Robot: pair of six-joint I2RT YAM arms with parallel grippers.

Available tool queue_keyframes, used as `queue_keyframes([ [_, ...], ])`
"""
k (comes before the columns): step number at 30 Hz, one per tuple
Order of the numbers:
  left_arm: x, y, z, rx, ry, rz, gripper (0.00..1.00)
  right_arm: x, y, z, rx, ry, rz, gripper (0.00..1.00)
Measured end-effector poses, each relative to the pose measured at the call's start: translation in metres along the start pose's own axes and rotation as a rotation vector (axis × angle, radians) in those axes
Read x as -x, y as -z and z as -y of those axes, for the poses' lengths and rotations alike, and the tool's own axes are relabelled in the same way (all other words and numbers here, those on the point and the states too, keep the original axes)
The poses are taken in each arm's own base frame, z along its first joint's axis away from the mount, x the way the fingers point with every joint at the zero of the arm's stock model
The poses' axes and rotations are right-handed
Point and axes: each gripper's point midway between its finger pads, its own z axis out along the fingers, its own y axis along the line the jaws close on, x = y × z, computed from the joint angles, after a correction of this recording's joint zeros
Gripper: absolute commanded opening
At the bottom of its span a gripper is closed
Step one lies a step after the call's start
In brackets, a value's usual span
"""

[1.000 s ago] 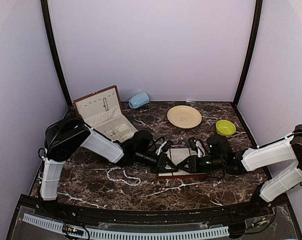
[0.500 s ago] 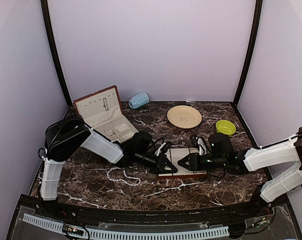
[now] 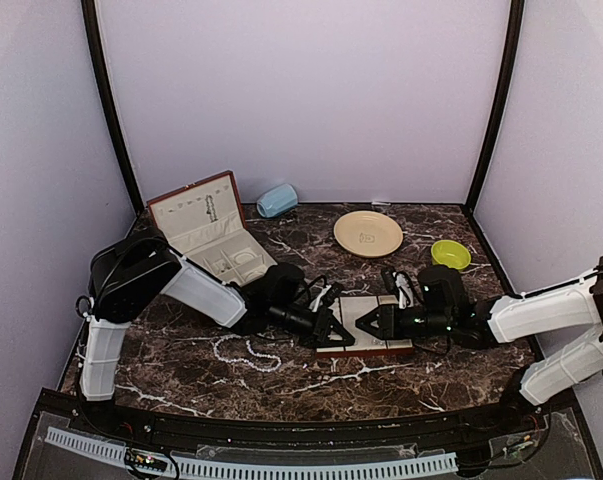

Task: Organize the mixed jewelry
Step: Adjust the compartment layer at the center of the board, then place the earring in the earring holder.

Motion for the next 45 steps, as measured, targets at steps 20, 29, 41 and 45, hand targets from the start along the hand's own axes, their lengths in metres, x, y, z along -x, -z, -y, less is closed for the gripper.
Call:
queue_keyframes([
  [20,0.002,0.004,-0.005,0.007,-0.014,0.044,0.00,0.003,0.002,-0.002,0.004,-0.003,0.015,0.29],
  [29,0.004,0.008,-0.006,0.015,-0.014,0.060,0.00,0.003,0.003,-0.002,0.008,-0.009,0.020,0.29],
  [41,0.009,0.018,-0.011,0.040,-0.004,0.091,0.00,0.003,0.004,-0.002,0.011,-0.012,0.023,0.29],
  [45,0.010,0.019,-0.012,0.042,-0.001,0.093,0.00,0.003,0.004,-0.003,0.013,-0.014,0.025,0.29],
])
